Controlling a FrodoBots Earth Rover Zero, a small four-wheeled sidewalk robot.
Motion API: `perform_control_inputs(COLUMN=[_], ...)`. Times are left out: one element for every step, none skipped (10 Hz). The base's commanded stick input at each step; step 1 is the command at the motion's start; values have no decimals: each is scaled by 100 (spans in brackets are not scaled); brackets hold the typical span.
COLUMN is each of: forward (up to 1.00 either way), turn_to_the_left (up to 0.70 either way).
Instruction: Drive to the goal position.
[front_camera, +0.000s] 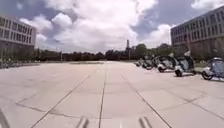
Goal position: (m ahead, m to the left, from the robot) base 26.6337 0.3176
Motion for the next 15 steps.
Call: perform_control_inputs(forward=[50, 50, 50, 50, 50, 50, 50, 50, 50, 50, 50, 50, 50, 50, 50], turn_to_the_left=[0, 0, 0, 0, 0, 0, 0, 0, 0, 0, 0, 0, 0, 0, 0])
